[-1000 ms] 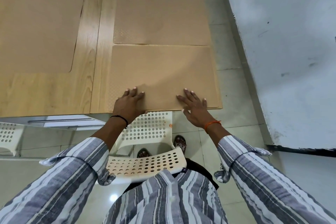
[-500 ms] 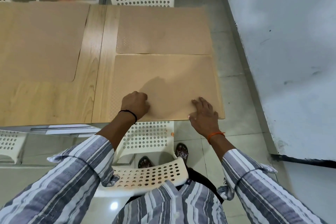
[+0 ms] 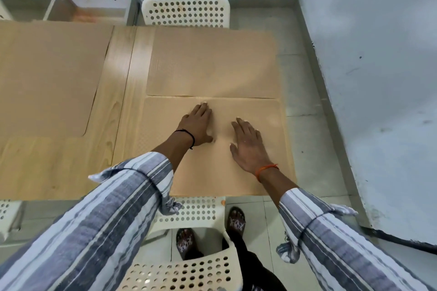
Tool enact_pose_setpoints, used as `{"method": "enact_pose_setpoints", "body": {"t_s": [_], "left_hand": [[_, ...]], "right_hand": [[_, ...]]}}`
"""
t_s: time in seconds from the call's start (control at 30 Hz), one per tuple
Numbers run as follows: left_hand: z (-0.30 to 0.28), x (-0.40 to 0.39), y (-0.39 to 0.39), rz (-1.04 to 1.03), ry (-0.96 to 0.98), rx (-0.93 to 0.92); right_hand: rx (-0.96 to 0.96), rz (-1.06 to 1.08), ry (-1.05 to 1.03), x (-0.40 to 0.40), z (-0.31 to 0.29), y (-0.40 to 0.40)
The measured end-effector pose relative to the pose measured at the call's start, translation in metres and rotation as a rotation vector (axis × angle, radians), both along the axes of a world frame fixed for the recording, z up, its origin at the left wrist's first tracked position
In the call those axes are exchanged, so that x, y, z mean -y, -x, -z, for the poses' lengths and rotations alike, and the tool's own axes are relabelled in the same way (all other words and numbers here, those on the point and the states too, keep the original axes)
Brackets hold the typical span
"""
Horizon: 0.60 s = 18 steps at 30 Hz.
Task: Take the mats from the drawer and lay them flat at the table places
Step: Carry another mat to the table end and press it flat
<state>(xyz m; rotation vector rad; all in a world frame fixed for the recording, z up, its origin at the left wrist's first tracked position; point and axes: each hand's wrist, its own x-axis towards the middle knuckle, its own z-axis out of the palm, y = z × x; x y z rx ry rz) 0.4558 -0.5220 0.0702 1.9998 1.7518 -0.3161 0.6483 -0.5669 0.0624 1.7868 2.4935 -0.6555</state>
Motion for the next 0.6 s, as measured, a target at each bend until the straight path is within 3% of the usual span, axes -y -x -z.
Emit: {"method": "enact_pose_setpoints", "body": {"t_s": [0.23, 0.43, 0.6], "left_hand": [[0.013, -0.008, 0.001, -0.052, 0.028, 0.002], [0.017, -0.01, 0.003, -0.063, 0.017, -0.008], [0.033, 0.005, 0.004, -0.062, -0.17, 0.025]], "right_hand": [[0.0, -0.054, 0.006, -0.053, 0.017, 0.034], [-0.089, 0.044, -0.056, -0.066, 0.042, 0.035], [-0.053, 0.057, -0.163, -0.061, 0.057, 0.032]]}}
